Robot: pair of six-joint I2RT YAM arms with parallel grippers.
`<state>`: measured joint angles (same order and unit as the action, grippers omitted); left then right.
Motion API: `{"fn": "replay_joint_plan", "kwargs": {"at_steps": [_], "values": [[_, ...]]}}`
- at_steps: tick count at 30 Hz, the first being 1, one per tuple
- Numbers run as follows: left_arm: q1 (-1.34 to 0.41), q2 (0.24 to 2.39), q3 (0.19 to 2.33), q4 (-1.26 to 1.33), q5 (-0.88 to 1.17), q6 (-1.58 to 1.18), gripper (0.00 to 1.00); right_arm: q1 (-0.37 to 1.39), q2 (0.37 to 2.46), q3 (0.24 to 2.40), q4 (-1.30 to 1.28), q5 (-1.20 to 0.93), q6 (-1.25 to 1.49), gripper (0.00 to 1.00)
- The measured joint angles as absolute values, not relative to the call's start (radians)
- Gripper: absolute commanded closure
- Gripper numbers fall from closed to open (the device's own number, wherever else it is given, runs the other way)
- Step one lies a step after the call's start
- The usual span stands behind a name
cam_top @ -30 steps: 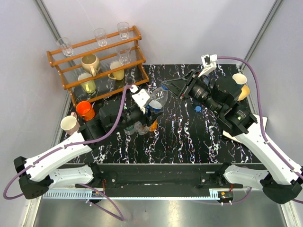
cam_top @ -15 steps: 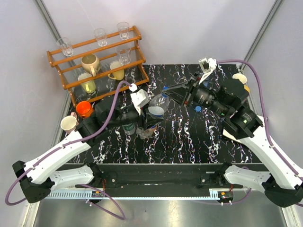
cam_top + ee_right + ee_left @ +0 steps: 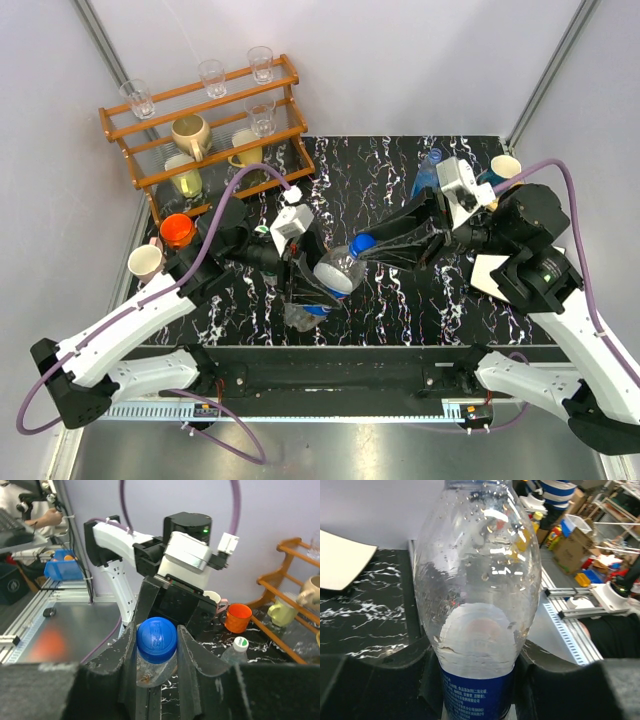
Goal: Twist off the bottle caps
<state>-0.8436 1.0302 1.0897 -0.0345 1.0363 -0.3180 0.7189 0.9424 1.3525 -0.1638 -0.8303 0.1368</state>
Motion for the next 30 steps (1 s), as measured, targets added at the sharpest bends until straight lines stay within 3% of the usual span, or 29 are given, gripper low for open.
{"fn": "replay_joint_plan", "kwargs": {"at_steps": [9, 30], "values": [[-0.843, 1.047, 1.089, 0.067, 1.161, -0.442, 0.54, 0.718, 0.950, 1.391, -0.180, -0.988, 0.019, 1.00], [-0.841, 1.071, 1.087, 0.103, 1.217, -0.461, 0.53, 0.718, 0.988, 1.563, -0.487, -1.021, -0.205, 1.00]]}}
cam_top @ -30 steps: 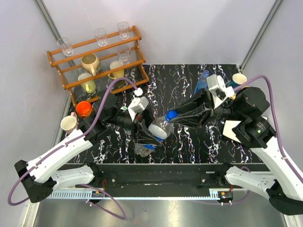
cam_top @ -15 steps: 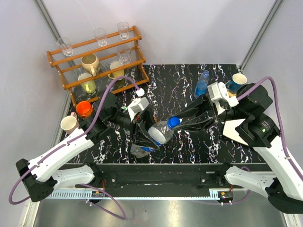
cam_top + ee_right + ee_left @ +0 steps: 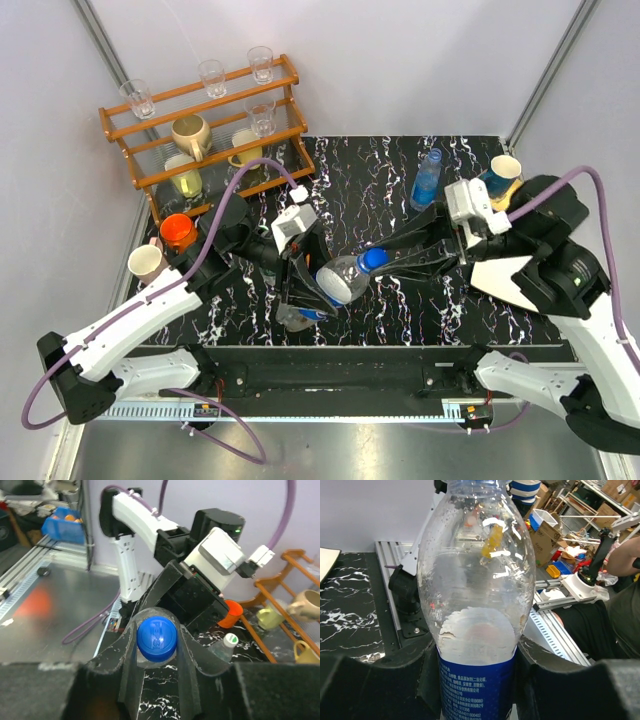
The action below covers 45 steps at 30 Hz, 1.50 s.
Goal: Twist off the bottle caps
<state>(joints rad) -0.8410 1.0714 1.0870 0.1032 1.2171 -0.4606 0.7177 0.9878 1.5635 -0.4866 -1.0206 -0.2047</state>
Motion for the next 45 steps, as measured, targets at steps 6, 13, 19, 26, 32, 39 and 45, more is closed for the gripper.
{"fn": "replay_joint_plan", "kwargs": {"at_steps": [6, 13, 19, 26, 32, 39, 45], "values": [[-0.826, 1.071, 1.088, 0.074, 1.169, -0.399, 0.53, 0.720, 0.859, 1.473, -0.385, -0.665, -0.096, 1.00], [-0.825, 1.069, 1.088, -0.023, 1.079, -0.299, 0.52, 0.720, 0.788, 1.369, -0.248, -0.032, -0.014, 1.00], [-0.825, 1.027, 1.085, -0.096, 0.932, -0.223, 0.52, 0.720, 0.862, 1.101, -0.250, 0.443, 0.153, 1.00], [-0.825, 0.947, 1.077, -0.132, 0.829, -0.172, 0.51, 0.720, 1.086, 0.793, -0.305, 0.589, 0.418, 1.00], [-0.825, 0.879, 1.022, -0.145, 0.754, -0.155, 0.50, 0.651, 1.283, 0.768, -0.246, 0.578, 0.515, 1.00], [-0.825, 0.819, 0.995, -0.165, 0.703, -0.149, 0.50, 0.529, 1.498, 0.775, -0.142, 0.499, 0.551, 1.00], [-0.825, 0.812, 0.985, -0.177, 0.689, -0.146, 0.49, 0.506, 1.666, 0.834, -0.117, 0.437, 0.555, 1.00]]}}
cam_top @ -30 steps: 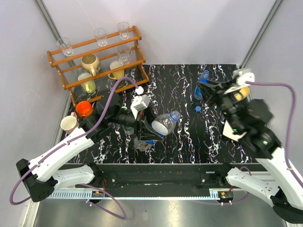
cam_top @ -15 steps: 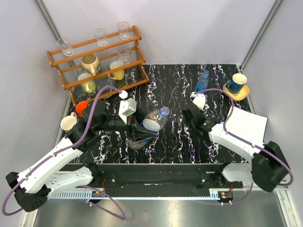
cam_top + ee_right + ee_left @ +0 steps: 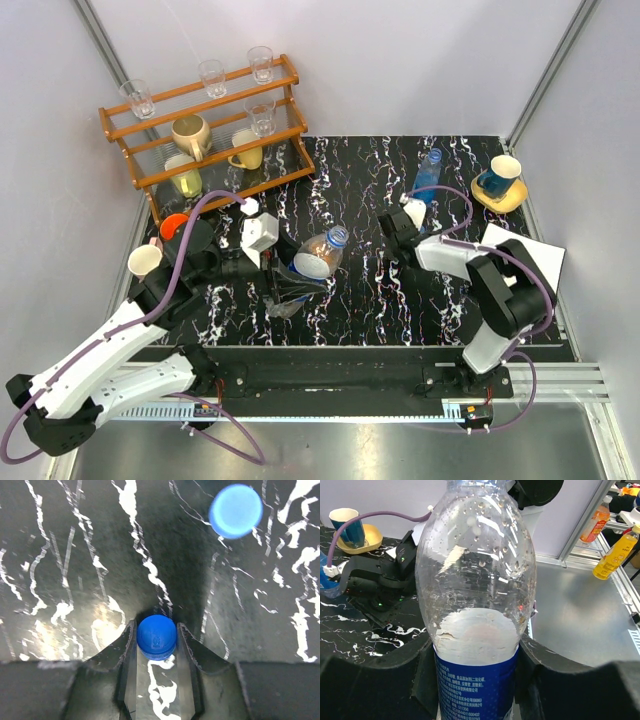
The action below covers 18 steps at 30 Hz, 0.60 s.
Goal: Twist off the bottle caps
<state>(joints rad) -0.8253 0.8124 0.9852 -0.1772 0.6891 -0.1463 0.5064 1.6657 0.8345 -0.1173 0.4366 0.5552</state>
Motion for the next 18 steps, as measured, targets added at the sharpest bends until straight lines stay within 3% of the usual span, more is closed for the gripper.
{"fn": "replay_joint_plan", "kwargs": {"at_steps": [9, 15, 18], "values": [[-0.825, 0.807, 0.968, -0.185, 0.680, -0.146, 0.48, 0.489, 1.759, 0.929, -0.088, 0.412, 0.554, 0.99], [-0.825, 0.807, 0.965, -0.186, 0.680, -0.146, 0.48, 0.463, 1.795, 0.965, -0.070, 0.398, 0.545, 0.75], [-0.825, 0.807, 0.965, -0.185, 0.680, -0.147, 0.47, 0.462, 1.797, 0.968, -0.070, 0.396, 0.539, 0.68]]}}
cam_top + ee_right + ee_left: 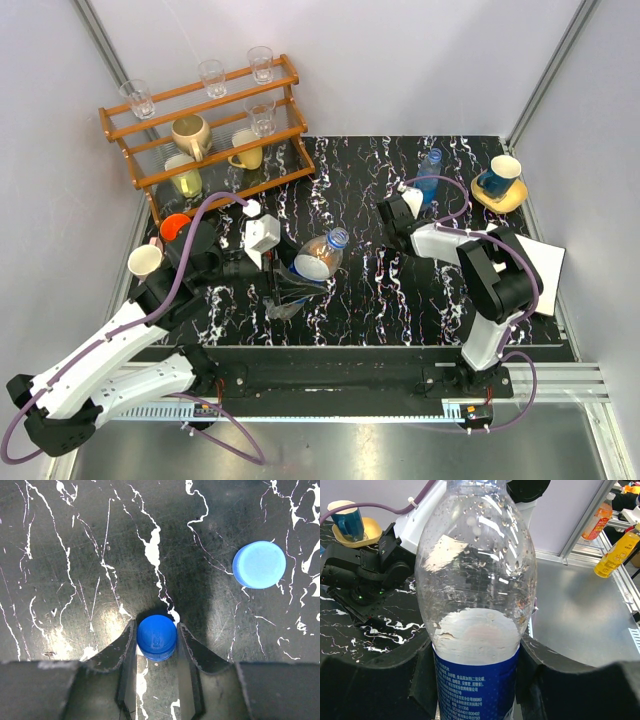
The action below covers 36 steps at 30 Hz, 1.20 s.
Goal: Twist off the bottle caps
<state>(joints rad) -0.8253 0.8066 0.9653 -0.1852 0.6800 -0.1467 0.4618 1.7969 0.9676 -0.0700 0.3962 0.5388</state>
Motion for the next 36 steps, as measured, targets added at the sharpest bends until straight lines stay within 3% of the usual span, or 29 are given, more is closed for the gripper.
{"fn": "replay_joint_plan", "kwargs": {"at_steps": [7, 19, 25, 29, 32, 36], "values": [[-0.825, 0.807, 0.956, -0.182, 0.680, -0.147, 0.46, 0.462, 1.796, 0.963, -0.053, 0.371, 0.524, 0.43], [-0.825, 0.812, 0.952, -0.164, 0.680, -0.150, 0.45, 0.463, 1.732, 0.927, -0.076, 0.309, 0.521, 0.27], [-0.825, 0.824, 0.952, -0.164, 0.677, -0.150, 0.44, 0.486, 1.458, 0.978, -0.247, 0.307, 0.521, 0.26], [-0.825, 0.845, 0.952, -0.163, 0.673, -0.150, 0.44, 0.512, 1.163, 1.023, -0.209, 0.258, 0.534, 0.22], [-0.825, 0.860, 0.952, -0.163, 0.671, -0.150, 0.44, 0.514, 0.933, 0.991, -0.103, 0.135, 0.555, 0.19], [-0.825, 0.887, 0.952, -0.163, 0.669, -0.150, 0.44, 0.514, 0.830, 1.004, -0.003, -0.098, 0.579, 0.16]]}}
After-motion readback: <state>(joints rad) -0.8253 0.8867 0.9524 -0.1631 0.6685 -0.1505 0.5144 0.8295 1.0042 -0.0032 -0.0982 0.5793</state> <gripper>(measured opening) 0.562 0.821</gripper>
